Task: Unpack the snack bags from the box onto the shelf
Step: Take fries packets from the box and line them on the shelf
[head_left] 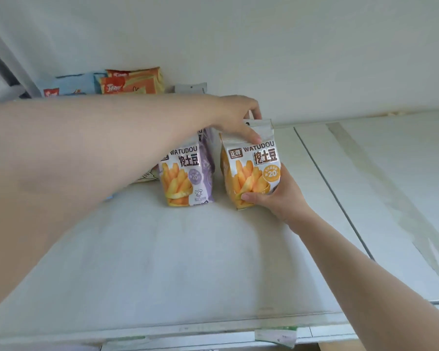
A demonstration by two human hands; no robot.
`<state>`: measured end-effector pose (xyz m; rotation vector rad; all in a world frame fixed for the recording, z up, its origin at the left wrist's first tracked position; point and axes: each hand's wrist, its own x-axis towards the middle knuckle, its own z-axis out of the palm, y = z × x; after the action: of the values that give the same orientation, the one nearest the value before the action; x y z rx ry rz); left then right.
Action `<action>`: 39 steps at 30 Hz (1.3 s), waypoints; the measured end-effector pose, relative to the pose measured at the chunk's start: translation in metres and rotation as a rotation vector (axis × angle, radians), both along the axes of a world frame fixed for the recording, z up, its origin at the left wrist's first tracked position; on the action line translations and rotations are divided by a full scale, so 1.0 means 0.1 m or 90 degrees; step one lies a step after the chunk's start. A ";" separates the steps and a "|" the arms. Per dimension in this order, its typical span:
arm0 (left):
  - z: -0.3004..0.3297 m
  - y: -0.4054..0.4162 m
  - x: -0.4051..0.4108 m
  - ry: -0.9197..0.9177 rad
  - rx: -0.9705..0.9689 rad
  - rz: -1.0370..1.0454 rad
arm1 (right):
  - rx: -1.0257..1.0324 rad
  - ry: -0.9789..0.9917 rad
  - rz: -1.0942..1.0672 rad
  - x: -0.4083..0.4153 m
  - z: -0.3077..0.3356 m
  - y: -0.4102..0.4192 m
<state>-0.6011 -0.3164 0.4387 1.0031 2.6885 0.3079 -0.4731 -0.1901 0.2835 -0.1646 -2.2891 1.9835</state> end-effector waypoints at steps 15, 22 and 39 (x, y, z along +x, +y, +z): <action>-0.01 -0.16 -1.24 0.069 -0.012 0.054 | 0.020 0.070 0.006 -1.47 -0.11 0.00; -0.02 -0.15 -1.55 0.142 -0.022 0.034 | 0.041 0.082 -0.033 -1.85 -0.10 -0.06; -0.16 -0.14 -1.75 0.258 -0.065 0.015 | 0.048 0.137 -0.022 -2.19 -0.19 -0.04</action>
<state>-0.7766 -0.3306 0.4225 1.1036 3.0371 -0.0364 -0.6918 -0.1939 0.2648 0.0153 -2.2044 1.7989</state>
